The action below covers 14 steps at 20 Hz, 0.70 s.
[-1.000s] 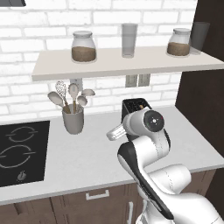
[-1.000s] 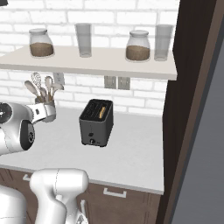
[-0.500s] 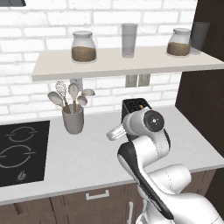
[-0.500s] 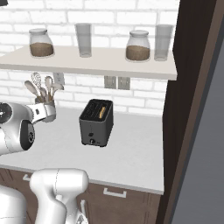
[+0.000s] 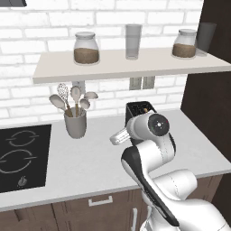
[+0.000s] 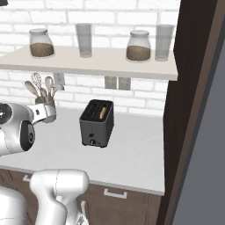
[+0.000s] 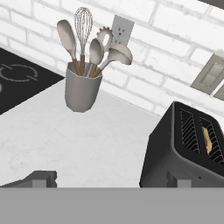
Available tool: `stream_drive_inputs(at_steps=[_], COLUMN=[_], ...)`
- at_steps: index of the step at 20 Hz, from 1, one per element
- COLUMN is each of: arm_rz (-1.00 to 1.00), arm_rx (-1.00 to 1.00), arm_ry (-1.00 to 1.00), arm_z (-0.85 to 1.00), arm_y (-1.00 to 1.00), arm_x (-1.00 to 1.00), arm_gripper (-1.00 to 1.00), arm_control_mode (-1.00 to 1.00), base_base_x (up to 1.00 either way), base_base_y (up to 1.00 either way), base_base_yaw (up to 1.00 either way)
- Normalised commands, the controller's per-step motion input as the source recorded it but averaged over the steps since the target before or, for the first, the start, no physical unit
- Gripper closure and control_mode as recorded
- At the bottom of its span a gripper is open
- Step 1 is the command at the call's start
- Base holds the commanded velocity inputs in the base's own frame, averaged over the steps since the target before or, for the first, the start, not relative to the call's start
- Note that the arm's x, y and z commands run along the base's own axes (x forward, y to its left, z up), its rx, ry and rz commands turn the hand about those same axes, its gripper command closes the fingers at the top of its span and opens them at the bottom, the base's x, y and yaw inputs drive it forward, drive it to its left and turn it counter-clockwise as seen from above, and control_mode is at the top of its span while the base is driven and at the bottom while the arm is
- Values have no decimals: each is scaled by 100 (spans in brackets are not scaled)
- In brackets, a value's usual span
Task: Start the toaster. Once the lever pops up, take the bread to the plate on the dining counter.
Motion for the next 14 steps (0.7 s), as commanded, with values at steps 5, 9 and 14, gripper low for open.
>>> stream_drive_inputs(at_steps=[5,9,14], arm_rz=[0,0,0], arm_rx=[0,0,0], arm_ry=[0,0,0], arm_z=[0,0,0], arm_y=[0,0,0], arm_x=[0,0,0], arm_gripper=[-100,-100,-100], arm_control_mode=[-100,-100,-100], base_base_x=[0,0,0], base_base_y=[0,0,0], base_base_yaw=[0,0,0])
